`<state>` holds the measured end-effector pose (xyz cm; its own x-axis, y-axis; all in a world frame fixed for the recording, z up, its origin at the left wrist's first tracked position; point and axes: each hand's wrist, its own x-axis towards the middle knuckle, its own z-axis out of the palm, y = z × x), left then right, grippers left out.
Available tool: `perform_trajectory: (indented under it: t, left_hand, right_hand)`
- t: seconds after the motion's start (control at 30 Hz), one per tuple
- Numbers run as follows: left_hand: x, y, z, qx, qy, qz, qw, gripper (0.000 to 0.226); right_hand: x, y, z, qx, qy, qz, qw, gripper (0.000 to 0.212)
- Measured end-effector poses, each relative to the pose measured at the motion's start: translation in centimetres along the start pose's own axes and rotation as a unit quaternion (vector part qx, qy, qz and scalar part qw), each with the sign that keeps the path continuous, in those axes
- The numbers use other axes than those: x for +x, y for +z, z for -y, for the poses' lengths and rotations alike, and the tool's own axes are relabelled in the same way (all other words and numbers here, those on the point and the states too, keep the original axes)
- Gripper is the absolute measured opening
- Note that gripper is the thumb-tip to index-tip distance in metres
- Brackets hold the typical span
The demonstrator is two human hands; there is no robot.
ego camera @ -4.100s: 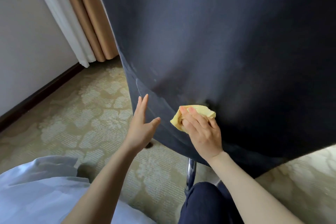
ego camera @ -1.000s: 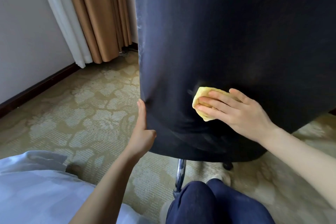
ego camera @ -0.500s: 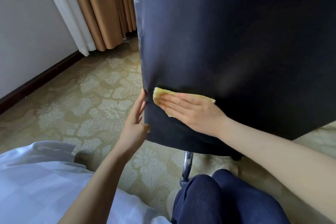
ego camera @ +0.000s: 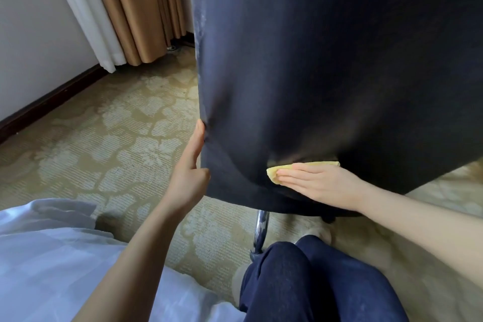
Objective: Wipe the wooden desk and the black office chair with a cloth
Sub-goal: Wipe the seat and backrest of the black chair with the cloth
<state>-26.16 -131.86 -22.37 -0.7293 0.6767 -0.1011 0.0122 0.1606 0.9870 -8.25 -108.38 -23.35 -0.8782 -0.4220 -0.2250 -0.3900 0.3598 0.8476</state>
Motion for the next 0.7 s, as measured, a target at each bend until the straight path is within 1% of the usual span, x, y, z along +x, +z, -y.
perform_trajectory:
  t: [0.07, 0.17, 0.27, 0.33, 0.43, 0.53, 0.6, 0.7]
  left_hand:
    - [-0.1, 0.0, -0.1, -0.015, -0.005, 0.0, 1.0, 0.103]
    - [-0.2, 0.0, -0.4, -0.035, -0.012, 0.008, 0.999, 0.102]
    - [-0.3, -0.2, -0.6, -0.04, -0.012, 0.015, 0.999, 0.101]
    - [-0.3, -0.5, -0.5, -0.042, -0.009, 0.022, 0.999, 0.101]
    - [-0.2, -1.2, -0.4, -0.055, -0.013, 0.034, 0.998, 0.099]
    - [-0.3, -1.6, 0.3, -0.076, -0.025, 0.032, 0.996, 0.095]
    - [-0.6, -1.8, 1.2, -0.078, -0.044, 0.016, 0.996, 0.091]
    - [-1.1, -2.5, 3.3, -0.068, -0.073, -0.012, 0.995, 0.084]
  right_hand:
    - [-0.5, -1.1, -1.6, 0.016, 0.03, -0.016, 0.999, 0.062]
    - [-0.1, -3.2, -4.2, 0.025, 0.061, -0.059, 0.996, 0.049]
    - [1.5, -5.5, -6.6, 0.049, 0.12, -0.103, 0.986, 0.046]
    - [3.0, -7.0, -8.1, 0.061, 0.161, -0.144, 0.975, 0.044]
    - [6.0, -8.9, -9.9, 0.049, 0.214, -0.205, 0.954, 0.042]
    - [9.9, -9.9, -10.4, 0.056, 0.274, -0.244, 0.929, 0.039]
    - [12.5, -9.9, -9.7, 0.068, 0.296, -0.234, 0.924, 0.04]
    - [15.2, -8.7, -7.7, 0.068, 0.281, -0.162, 0.943, 0.046]
